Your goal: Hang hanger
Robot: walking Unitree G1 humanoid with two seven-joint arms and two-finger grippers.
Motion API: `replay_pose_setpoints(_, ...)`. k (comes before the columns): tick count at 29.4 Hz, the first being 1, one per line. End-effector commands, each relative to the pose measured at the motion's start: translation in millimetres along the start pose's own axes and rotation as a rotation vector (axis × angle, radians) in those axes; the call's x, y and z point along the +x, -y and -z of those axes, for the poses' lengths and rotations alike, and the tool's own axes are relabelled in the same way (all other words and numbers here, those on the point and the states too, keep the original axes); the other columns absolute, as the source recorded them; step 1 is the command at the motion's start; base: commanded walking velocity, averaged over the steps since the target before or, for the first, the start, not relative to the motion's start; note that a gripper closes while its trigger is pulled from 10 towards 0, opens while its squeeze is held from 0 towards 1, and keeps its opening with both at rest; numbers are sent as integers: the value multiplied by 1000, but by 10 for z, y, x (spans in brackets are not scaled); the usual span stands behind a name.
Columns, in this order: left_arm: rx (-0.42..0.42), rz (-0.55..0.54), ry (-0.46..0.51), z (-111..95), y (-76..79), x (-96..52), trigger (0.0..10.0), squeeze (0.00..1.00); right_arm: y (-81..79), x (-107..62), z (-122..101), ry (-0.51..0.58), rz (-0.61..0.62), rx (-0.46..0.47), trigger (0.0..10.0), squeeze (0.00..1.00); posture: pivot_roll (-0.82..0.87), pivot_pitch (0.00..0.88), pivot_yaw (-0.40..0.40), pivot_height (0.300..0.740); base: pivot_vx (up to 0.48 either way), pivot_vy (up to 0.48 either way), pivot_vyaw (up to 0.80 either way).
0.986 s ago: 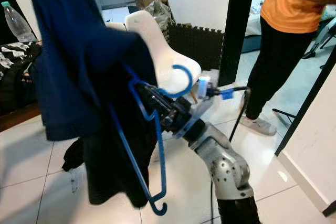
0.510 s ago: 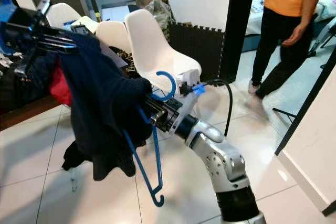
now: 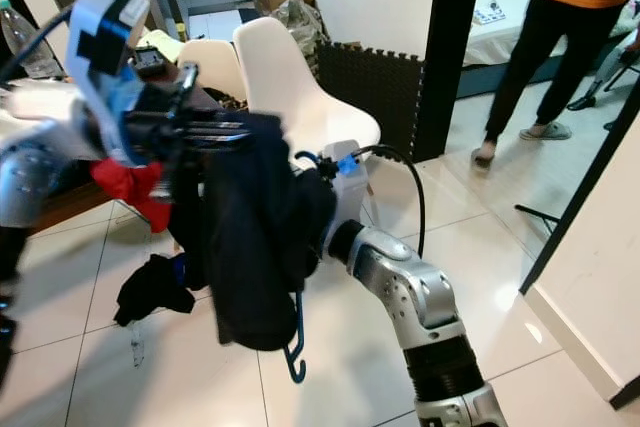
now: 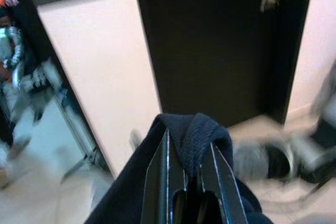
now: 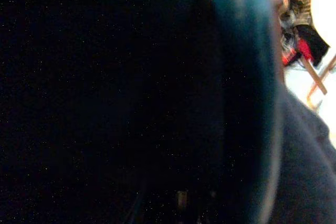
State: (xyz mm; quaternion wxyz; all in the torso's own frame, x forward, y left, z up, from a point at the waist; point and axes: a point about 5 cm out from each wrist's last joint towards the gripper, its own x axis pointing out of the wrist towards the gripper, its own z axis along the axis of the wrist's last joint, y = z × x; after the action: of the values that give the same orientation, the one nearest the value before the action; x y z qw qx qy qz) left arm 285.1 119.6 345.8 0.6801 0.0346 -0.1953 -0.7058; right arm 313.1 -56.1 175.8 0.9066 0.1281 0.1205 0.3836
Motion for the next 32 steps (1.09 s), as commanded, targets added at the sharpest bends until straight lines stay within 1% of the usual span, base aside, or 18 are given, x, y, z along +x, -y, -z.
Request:
replay_pose_setpoints(1, 45, 25, 89, -213, 29, 24, 10000, 0, 43, 32, 123, -75, 49, 17, 10000, 0, 161, 13, 40, 740, 0, 0, 0)
replay_pose_setpoints(9, 4, 30, 86, -148, 74, 34, 10000, 0, 124, 40, 49, -18, 118, 51, 10000, 0, 161, 14, 44, 740, 0, 0, 0)
replay_pose_setpoints(11, -73, 47, 50, -1, 187, 44, 10000, 0, 211, 31, -96, 88, 180, 121, 10000, 0, 158, 15, 45, 740, 0, 0, 0)
replay_pose_setpoints(12, -73, 47, 50, -1, 187, 44, 10000, 0, 211, 31, -96, 88, 180, 121, 10000, 0, 158, 15, 45, 740, 0, 0, 0)
replay_pose_setpoints(13, -131, 68, -35, 206, 333, -1, 10000, 0, 273, 0, -225, 181, 213, 177, 10000, 0, 155, 15, 43, 740, 0, 0, 0)
replay_pose_setpoints(14, -155, 83, -86, 318, 407, -41, 10000, 0, 299, -19, -282, 224, 223, 199, 10000, 0, 155, 15, 43, 740, 0, 0, 0)
replay_pose_setpoints(15, -155, 83, -86, 318, 407, -41, 10000, 0, 299, -19, -282, 224, 223, 199, 10000, 0, 155, 15, 43, 740, 0, 0, 0)
replay_pose_setpoints(16, -177, 54, -137, 424, 442, -121, 10000, 0, 330, -48, -353, 275, 234, 220, 10000, 0, 150, 17, 43, 740, 0, 0, 0)
replay_pose_setpoints(17, -177, 54, -137, 424, 442, -121, 10000, 0, 330, -48, -353, 275, 234, 220, 10000, 0, 150, 17, 43, 740, 0, 0, 0)
replay_pose_setpoints(18, -190, 32, -169, 485, 458, -176, 10000, 0, 349, -68, -396, 306, 241, 233, 10000, 0, 150, 17, 43, 740, 0, 0, 0)
replay_pose_setpoints(20, -190, 32, -169, 485, 458, -176, 10000, 0, 349, -68, -396, 306, 241, 233, 10000, 0, 150, 17, 43, 740, 0, 0, 0)
replay_pose_setpoints(22, -217, -28, -265, 547, 481, -406, 10000, 0, 436, -141, -474, 372, 288, 261, 10000, 0, 147, 21, 44, 740, 0, 0, 0)
replay_pose_setpoints(24, -217, -28, -265, 547, 481, -406, 10000, 0, 436, -141, -474, 372, 288, 261, 10000, 0, 147, 21, 44, 740, 0, 0, 0)
replay_pose_setpoints(25, -243, -60, -324, 532, 535, -589, 10000, 0, 511, -219, -542, 448, 329, 292, 10000, 0, 150, 23, 43, 740, 0, 0, 0)
replay_pose_setpoints(26, -243, -60, -324, 532, 535, -589, 10000, 0, 511, -219, -542, 448, 329, 292, 10000, 0, 150, 23, 43, 740, 0, 0, 0)
replay_pose_setpoints(27, -265, -55, -322, 523, 581, -605, 10000, 0, 527, -241, -571, 477, 339, 298, 10000, 0, 151, 23, 42, 740, 0, 0, 0)
replay_pose_setpoints(30, -265, -55, -322, 523, 581, -605, 10000, 0, 527, -241, -571, 477, 339, 298, 10000, 0, 151, 23, 42, 740, 0, 0, 0)
replay_pose_setpoints(32, -331, 2, -319, 588, 739, -533, 10000, 0, 498, -267, -668, 557, 309, 320, 10000, 0, 153, 20, 39, 740, 0, 0, 0)
